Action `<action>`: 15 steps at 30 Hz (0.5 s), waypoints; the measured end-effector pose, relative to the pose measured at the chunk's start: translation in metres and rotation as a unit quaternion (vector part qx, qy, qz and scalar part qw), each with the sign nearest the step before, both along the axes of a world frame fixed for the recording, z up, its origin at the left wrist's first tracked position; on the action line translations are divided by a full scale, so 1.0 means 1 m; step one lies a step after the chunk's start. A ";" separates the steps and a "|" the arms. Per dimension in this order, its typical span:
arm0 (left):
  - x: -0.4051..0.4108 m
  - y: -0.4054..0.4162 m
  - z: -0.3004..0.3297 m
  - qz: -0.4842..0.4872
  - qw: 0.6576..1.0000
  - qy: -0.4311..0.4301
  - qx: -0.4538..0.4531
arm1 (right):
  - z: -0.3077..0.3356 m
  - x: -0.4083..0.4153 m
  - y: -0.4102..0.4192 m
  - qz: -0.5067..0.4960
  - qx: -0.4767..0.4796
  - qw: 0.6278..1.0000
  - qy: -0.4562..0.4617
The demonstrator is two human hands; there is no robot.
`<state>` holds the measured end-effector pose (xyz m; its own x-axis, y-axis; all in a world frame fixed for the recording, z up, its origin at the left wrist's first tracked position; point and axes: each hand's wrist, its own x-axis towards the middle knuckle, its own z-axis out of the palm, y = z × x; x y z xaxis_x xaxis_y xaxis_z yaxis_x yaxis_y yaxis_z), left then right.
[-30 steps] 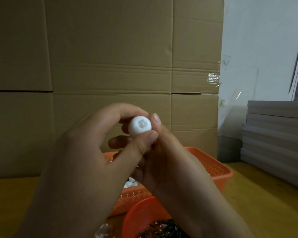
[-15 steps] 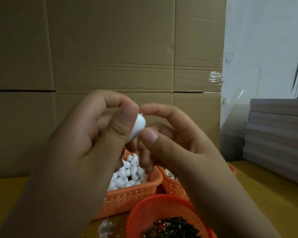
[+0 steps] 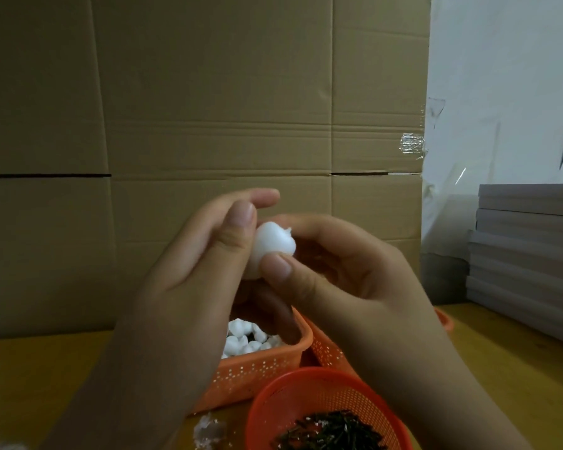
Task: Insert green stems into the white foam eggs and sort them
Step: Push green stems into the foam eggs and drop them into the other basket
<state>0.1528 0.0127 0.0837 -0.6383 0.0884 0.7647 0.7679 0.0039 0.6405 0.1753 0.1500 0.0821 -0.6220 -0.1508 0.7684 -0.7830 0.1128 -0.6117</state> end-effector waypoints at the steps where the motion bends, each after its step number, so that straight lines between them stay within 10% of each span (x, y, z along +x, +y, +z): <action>1: 0.000 0.000 0.002 -0.008 1.000 -0.005 0.003 | 0.000 0.000 0.001 -0.018 0.000 1.000 0.012; 15: -0.003 -0.008 -0.006 -0.057 0.997 -0.028 -0.039 | -0.006 -0.011 0.002 -0.247 0.103 0.942 0.204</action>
<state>0.1498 0.0052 0.0779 -0.6615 0.2214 0.7165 0.7297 -0.0302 0.6831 0.1642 0.1520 0.0766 -0.3144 -0.0921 0.9448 -0.7695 0.6075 -0.1968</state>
